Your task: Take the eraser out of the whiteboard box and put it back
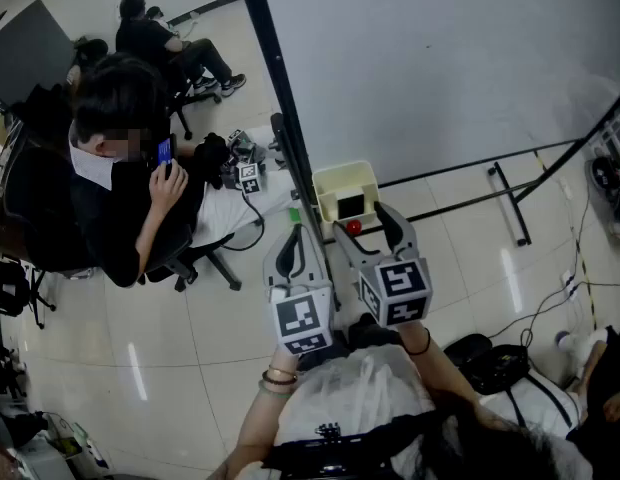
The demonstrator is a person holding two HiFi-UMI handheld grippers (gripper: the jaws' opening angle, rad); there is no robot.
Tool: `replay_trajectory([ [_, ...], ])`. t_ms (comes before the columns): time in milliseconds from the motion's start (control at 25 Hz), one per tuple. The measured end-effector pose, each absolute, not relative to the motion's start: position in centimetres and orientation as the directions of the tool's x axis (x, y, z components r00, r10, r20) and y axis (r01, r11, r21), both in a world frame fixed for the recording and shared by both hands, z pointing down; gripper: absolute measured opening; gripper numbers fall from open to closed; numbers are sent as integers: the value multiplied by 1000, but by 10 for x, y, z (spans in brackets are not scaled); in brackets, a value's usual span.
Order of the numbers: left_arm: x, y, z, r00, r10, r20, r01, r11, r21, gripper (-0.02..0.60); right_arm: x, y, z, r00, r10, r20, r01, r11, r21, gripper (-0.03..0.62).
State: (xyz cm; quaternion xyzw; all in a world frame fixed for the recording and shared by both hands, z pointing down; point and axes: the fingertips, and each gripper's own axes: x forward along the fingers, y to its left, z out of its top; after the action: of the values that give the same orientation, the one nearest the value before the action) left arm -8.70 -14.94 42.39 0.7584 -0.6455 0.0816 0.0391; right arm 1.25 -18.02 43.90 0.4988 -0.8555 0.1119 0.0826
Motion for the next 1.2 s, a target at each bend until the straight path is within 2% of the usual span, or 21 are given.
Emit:
replay_trajectory([
  [320, -92, -147, 427, 147, -973, 180, -987, -157, -43, 3, 21, -186, 460, -432, -840, 327, -901, 419, -115, 367],
  [520, -91, -149, 432, 153, -970, 189, -986, -161, -32, 3, 5, -202, 482, -439, -805, 399, -895, 356, -267, 397],
  [720, -92, -146, 432, 148, -971, 188, -987, -156, -27, 3, 0, -225, 487, -348, -797, 494, -933, 348, -97, 397],
  [760, -93, -146, 433, 147, -971, 188, -988, -155, -25, 3, -4, -228, 490, -348, -789, 506, -931, 356, -85, 350],
  [840, -93, -145, 434, 147, -971, 187, -988, -154, -21, 3, -6, -231, 495, -328, -798, 507, -934, 353, -48, 334],
  [920, -94, -145, 433, 147, -972, 183, -988, -153, -18, 3, -3, -232, 496, -314, -815, 487, -933, 359, 0, 276],
  [1200, -100, -144, 421, 155, -980, 124, -988, -154, 19, 3, 2, -218, 461, -390, -845, 365, -908, 419, 2, 270],
])
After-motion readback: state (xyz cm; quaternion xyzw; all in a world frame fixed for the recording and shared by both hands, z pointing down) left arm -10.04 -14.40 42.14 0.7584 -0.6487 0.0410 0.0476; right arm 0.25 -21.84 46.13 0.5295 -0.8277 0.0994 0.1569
